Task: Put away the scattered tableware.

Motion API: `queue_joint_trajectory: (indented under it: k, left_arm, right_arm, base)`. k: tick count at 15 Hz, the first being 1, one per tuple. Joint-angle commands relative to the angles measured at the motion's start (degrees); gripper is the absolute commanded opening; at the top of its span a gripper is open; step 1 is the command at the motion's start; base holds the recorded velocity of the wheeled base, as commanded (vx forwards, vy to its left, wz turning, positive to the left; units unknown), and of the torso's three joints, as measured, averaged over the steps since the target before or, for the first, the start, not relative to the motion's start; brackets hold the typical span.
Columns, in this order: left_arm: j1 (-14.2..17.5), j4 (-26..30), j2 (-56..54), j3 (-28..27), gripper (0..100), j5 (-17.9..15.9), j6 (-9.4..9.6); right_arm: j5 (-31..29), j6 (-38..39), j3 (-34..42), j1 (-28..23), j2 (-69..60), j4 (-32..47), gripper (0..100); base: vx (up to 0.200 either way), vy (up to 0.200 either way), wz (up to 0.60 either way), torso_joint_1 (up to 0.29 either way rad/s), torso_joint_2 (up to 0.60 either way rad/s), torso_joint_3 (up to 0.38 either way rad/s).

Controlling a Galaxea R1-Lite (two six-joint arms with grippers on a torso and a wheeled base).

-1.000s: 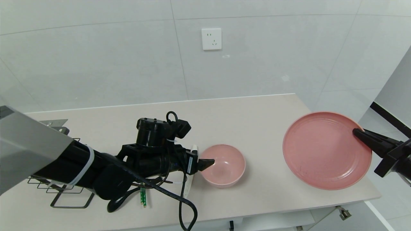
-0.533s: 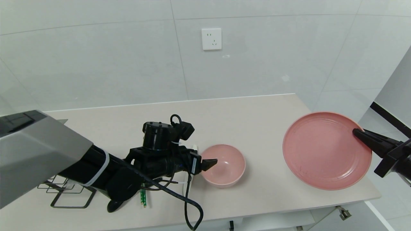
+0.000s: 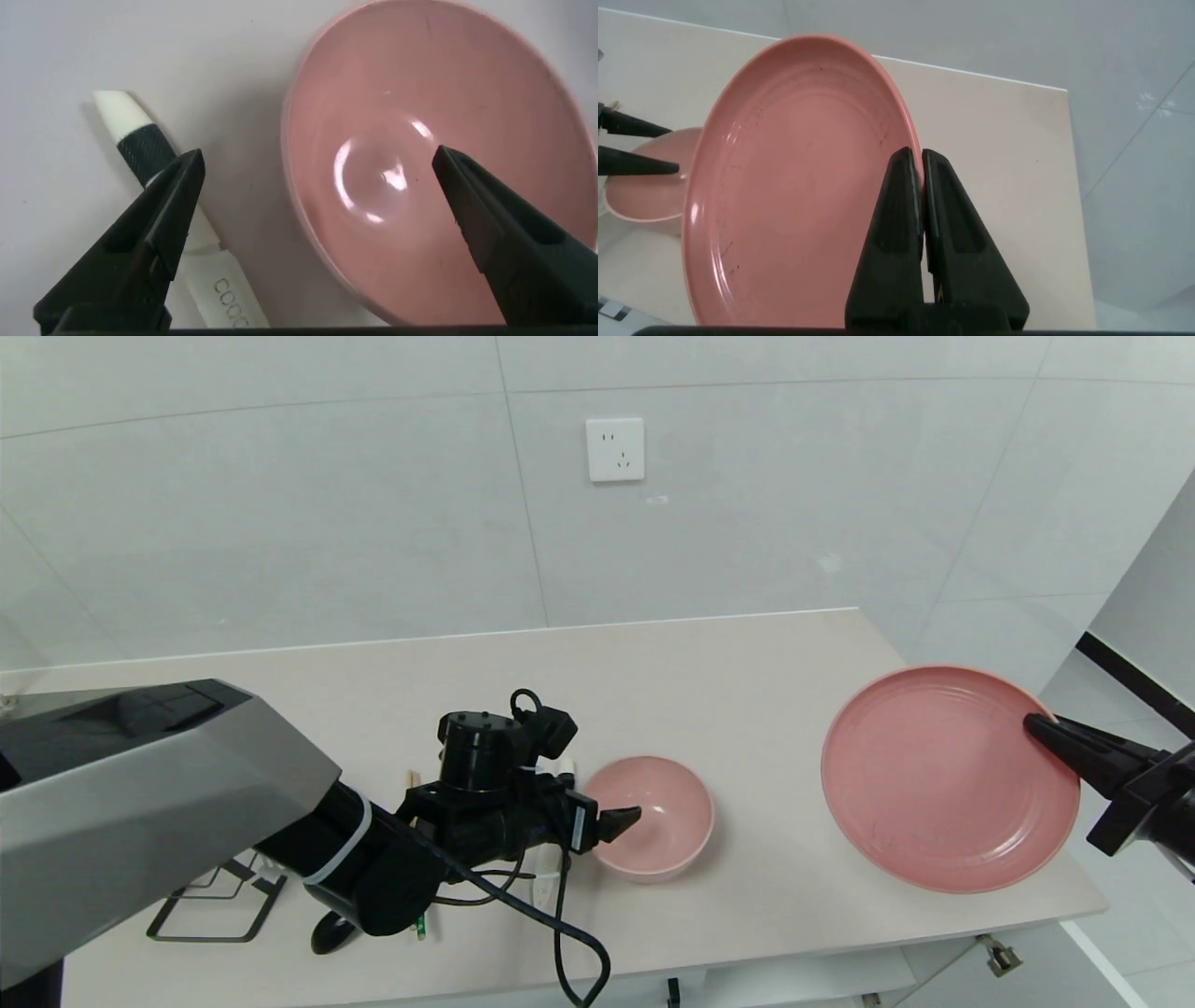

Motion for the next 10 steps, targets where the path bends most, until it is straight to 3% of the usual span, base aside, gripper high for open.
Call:
queue_joint_trajectory:
  k: [1, 3, 7, 8, 10]
  left_arm:
    - [-1.0, 0.0, 0.1, 0.3, 100, -0.1, -1.18]
    - [-3.2, -0.1, 0.2, 0.9, 100, -0.1, -4.78]
    - [-3.9, 0.1, 0.6, 2.5, 100, 0.1, -5.14]
    - [-3.9, 0.1, 0.6, 2.7, 0, 0.1, -5.14]
    - [-3.8, -0.1, 0.6, 3.2, 0, 0.1, -5.14]
  right_arm:
    - [0.0, 0.0, 0.1, 0.0, 0.2, 0.0, 0]
    - [0.0, 0.0, 0.1, 0.0, 0.1, 0.0, 0]
    - [0.0, 0.0, 0.1, 0.0, -0.1, 0.0, 0]
    - [0.0, 0.0, 0.1, 0.0, 0.0, 0.0, 0]
    - [0.0, 0.0, 0.1, 0.0, -0.1, 0.0, 0]
  base:
    - [0.000, 0.000, 0.00, 0.000, 0.00, 0.000]
    - [0.000, 0.000, 0.00, 0.000, 0.00, 0.000]
    - [0.000, 0.000, 0.00, 0.000, 0.00, 0.000]
    - [0.000, 0.000, 0.00, 0.000, 0.00, 0.000]
    - [0.000, 0.000, 0.00, 0.000, 0.00, 0.000]
